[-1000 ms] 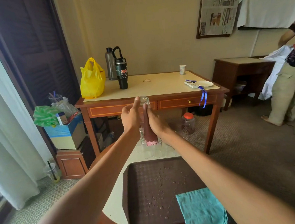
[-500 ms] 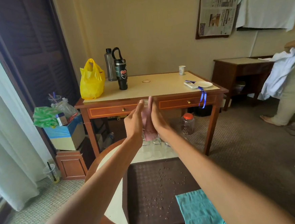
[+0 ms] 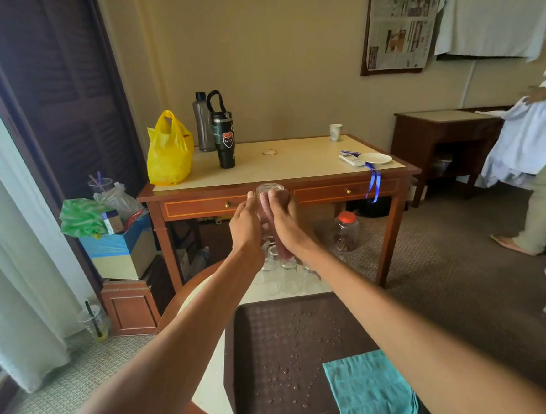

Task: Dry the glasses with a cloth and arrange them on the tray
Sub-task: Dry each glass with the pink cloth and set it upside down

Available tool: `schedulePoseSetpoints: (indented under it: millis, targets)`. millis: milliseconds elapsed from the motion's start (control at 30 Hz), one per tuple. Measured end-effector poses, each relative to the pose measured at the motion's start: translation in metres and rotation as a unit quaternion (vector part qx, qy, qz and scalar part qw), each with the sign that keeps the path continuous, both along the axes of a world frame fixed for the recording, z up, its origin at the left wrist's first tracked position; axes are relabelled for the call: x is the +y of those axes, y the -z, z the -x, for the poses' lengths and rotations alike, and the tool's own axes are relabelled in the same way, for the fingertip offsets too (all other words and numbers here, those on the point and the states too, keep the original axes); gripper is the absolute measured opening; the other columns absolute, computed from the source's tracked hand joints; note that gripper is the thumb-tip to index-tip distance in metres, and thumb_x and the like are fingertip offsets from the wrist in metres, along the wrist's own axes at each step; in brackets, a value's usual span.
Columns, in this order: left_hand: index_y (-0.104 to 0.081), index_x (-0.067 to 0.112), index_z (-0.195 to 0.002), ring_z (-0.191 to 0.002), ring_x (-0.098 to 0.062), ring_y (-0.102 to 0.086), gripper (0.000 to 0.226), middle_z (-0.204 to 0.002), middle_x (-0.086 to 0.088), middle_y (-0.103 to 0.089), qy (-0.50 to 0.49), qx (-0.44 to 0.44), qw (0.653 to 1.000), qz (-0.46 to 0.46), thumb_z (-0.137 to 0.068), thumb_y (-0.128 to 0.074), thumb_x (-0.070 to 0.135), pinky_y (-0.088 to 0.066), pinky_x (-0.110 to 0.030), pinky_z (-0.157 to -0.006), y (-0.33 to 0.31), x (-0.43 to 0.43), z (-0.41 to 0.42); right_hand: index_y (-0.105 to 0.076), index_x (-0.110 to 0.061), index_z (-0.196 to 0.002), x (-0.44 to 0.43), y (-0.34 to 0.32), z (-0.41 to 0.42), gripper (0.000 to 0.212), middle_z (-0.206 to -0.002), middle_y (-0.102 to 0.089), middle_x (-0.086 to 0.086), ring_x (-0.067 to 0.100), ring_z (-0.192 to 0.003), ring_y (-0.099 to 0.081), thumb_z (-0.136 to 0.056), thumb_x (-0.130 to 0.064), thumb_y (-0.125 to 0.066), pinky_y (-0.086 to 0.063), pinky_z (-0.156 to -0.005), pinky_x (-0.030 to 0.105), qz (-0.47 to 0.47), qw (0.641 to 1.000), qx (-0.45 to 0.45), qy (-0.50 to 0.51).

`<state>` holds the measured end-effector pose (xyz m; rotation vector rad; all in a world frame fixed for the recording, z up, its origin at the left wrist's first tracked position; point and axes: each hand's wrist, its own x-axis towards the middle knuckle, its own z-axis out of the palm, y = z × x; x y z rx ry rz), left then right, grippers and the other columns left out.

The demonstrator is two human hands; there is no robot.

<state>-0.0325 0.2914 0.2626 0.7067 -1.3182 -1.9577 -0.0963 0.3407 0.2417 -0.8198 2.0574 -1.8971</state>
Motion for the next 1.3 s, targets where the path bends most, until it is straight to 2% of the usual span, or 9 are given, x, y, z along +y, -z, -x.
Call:
schedulePoseSetpoints:
  millis: [167,367,467,567,667,800,967,1167,1300]
  targets:
    - [-0.071,0.03,-0.098,-0.081,-0.005,-0.07,0.025,-0.083,0.009,-0.075,0.03,0.008,0.999,0.012,-0.101,-0.057,0.051,-0.049,-0.023,-0.065,0.0,0.014,0.0,-0.06,-0.013,-0.081,0.012,-0.031,0.007,0.065,-0.065,-0.061,0.004,0.015,-0.052,-0.06,-0.103,-0.06,-0.021,-0.052,-0.049,0.022,0.032,0.997,-0.071,-0.026]
    - [-0.076,0.022,-0.105,-0.098,-0.011,-0.068,0.033,-0.101,0.005,-0.075,-0.004,0.007,1.0,0.017,-0.093,-0.069,0.052,-0.048,-0.026,-0.072,-0.006,0.01,-0.001,-0.066,-0.031,-0.108,0.013,-0.024,0.001,0.082,-0.118,-0.067,0.005,0.019,-0.105,-0.063,-0.087,-0.085,-0.009,-0.047,-0.106,0.04,-0.042,0.99,-0.13,-0.03]
    - [-0.079,0.017,-0.105,-0.094,-0.015,-0.071,0.042,-0.101,-0.001,-0.077,-0.02,0.001,1.0,0.013,-0.092,-0.067,0.055,-0.048,-0.026,-0.066,-0.011,0.004,0.0,-0.064,-0.018,-0.12,0.021,-0.014,0.002,0.073,-0.092,-0.06,0.0,0.009,-0.081,-0.057,-0.103,-0.059,-0.005,-0.049,-0.081,0.015,-0.054,0.992,-0.1,-0.054]
    - [-0.078,0.015,-0.11,-0.095,-0.016,-0.07,0.045,-0.105,-0.002,-0.077,-0.026,-0.006,1.0,0.003,-0.092,-0.067,0.055,-0.051,-0.029,-0.07,-0.012,-0.004,0.001,-0.059,-0.009,-0.128,0.021,-0.008,-0.013,0.069,-0.106,-0.068,0.006,0.001,-0.074,-0.058,-0.107,-0.051,-0.009,-0.043,-0.051,0.003,-0.043,0.996,-0.032,-0.066]
    - [-0.071,0.015,-0.113,-0.097,-0.017,-0.068,0.042,-0.108,-0.005,-0.074,-0.025,-0.012,1.0,0.004,-0.095,-0.066,0.052,-0.054,-0.033,-0.08,-0.008,-0.011,-0.001,-0.056,-0.005,-0.115,0.01,-0.003,-0.015,0.054,-0.089,-0.06,0.001,0.005,-0.075,-0.059,-0.109,-0.046,-0.023,-0.046,-0.062,0.005,-0.02,0.998,0.041,-0.042]
    - [-0.066,0.017,-0.112,-0.084,-0.012,-0.068,0.028,-0.095,0.0,-0.071,-0.017,-0.01,1.0,-0.001,-0.103,-0.058,0.043,-0.05,-0.026,-0.065,-0.004,-0.008,-0.001,-0.054,-0.023,-0.097,-0.007,0.003,-0.005,0.062,-0.086,-0.068,0.0,0.02,-0.08,-0.069,-0.088,-0.081,-0.034,-0.059,-0.079,0.05,-0.007,0.999,0.036,0.004]
    - [-0.074,0.016,-0.11,-0.084,-0.023,-0.069,0.038,-0.086,-0.007,-0.072,0.024,-0.02,0.999,-0.035,-0.103,-0.056,0.049,-0.059,-0.046,-0.088,-0.01,0.002,0.001,-0.058,-0.012,-0.083,-0.001,-0.035,0.003,0.069,-0.059,-0.053,0.003,0.012,-0.041,-0.05,-0.102,-0.066,-0.02,-0.047,-0.046,0.025,0.029,0.992,-0.112,-0.039]
    - [-0.07,0.026,-0.08,-0.089,-0.019,-0.071,0.026,-0.09,0.0,-0.074,-0.041,-0.042,0.998,-0.001,-0.089,-0.075,0.05,-0.059,-0.038,-0.089,-0.011,0.004,0.007,-0.067,-0.02,-0.121,-0.001,-0.035,-0.001,0.084,-0.13,-0.064,0.016,0.033,-0.123,-0.059,-0.09,-0.08,-0.017,-0.043,-0.11,0.049,-0.03,0.986,-0.161,-0.004]
    - [-0.068,0.026,-0.079,-0.099,-0.025,-0.069,0.039,-0.098,-0.003,-0.073,-0.075,-0.057,0.995,-0.011,-0.08,-0.074,0.064,-0.056,-0.042,-0.095,-0.012,-0.004,0.009,-0.051,-0.012,-0.143,0.019,-0.022,-0.02,0.071,-0.145,-0.051,0.017,0.032,-0.132,-0.05,-0.105,-0.058,-0.012,-0.041,-0.106,0.036,-0.052,0.993,-0.106,-0.024]
